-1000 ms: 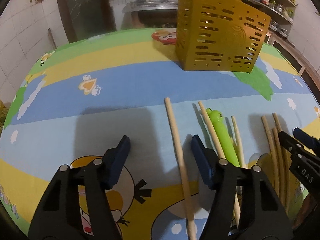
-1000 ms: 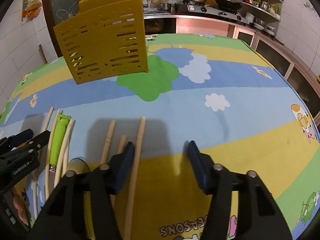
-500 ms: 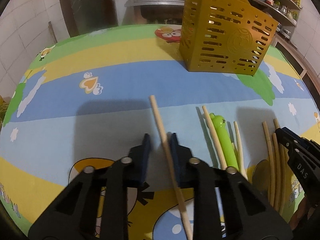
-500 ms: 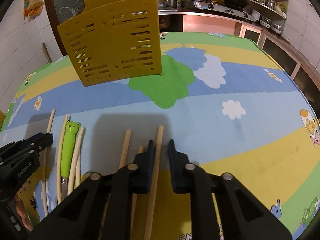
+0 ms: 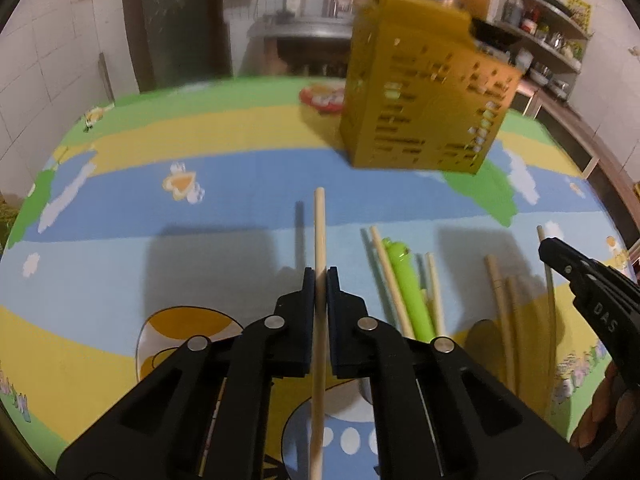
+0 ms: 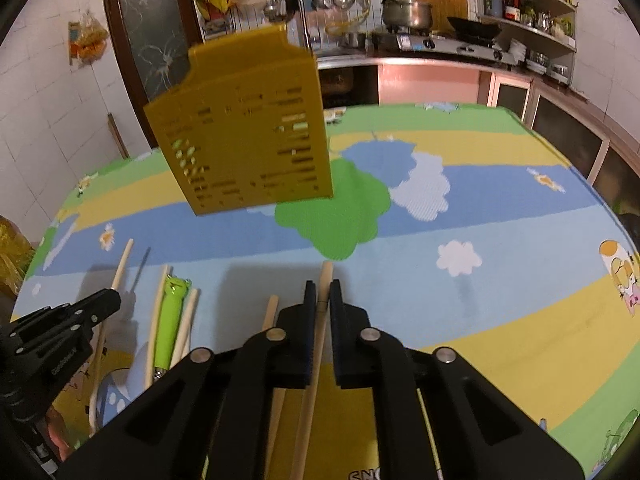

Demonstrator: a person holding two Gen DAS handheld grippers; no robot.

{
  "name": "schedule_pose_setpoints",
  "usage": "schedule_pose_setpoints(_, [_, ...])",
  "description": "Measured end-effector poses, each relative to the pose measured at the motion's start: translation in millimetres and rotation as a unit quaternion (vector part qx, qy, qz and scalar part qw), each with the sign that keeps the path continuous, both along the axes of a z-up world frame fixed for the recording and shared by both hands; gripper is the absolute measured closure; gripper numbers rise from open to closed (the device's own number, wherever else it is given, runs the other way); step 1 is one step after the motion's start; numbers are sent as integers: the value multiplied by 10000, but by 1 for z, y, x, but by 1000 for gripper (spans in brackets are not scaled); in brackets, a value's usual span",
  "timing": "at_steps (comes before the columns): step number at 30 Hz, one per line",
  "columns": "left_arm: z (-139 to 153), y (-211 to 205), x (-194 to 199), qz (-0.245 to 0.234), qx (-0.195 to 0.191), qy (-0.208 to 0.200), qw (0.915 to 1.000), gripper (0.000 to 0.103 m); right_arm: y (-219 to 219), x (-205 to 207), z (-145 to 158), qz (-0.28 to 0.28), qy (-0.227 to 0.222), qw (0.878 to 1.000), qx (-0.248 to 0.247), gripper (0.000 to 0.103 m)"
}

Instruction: Organize utensils

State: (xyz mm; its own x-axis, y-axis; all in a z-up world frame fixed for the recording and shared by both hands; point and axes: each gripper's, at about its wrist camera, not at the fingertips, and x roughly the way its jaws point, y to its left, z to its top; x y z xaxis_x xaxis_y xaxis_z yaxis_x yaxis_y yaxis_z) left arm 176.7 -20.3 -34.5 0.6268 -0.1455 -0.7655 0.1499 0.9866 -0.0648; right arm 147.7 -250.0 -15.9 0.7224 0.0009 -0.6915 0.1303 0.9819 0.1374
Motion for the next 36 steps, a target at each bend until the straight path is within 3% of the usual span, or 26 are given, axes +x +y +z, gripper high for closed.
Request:
schedule_pose_setpoints(5, [34, 10, -16, 52, -306, -553, 9980, 98, -4, -13, 29, -2, -605, 9980, -160, 96])
schedule_pose_setpoints(12, [79, 15, -39, 121, -539, -1380, 9889, 98, -1, -25, 65, 37, -1308, 9904, -437, 96])
schedule_pose_setpoints(17, [85, 15, -46, 91, -553, -1563, 9861, 98, 6, -28, 71, 175, -1387, 9889, -513, 96])
schedule_pose_setpoints(22, [71, 20, -34, 172, -582, -1270, 9900, 98, 0, -21, 51, 131, -974, 9944, -387, 96])
schedule_pose_setpoints(27, [44, 23, -5, 245, -447, -726, 9961, 98, -8, -1, 14, 0, -128, 9995, -284, 95])
schedule_pose_setpoints(29, [26, 24, 9, 277, -370, -375, 9982, 98, -8, 3, 1, -83, 93, 9993, -361, 82])
schedule_pose_setpoints(30, [15, 25, 16, 313, -305, -199, 9988, 98, -8, 4, -4, -121, 160, 9991, -369, 56])
schedule_pose_setpoints(31, [5, 26, 21, 363, -217, -54, 9991, 98, -10, 5, -9, -177, 193, 9992, -303, 44])
schedule_pose_setpoints(36, [-26, 34, 35, 522, -64, 347, 9980, 98, -13, 10, -20, -317, 411, 9980, -351, 44])
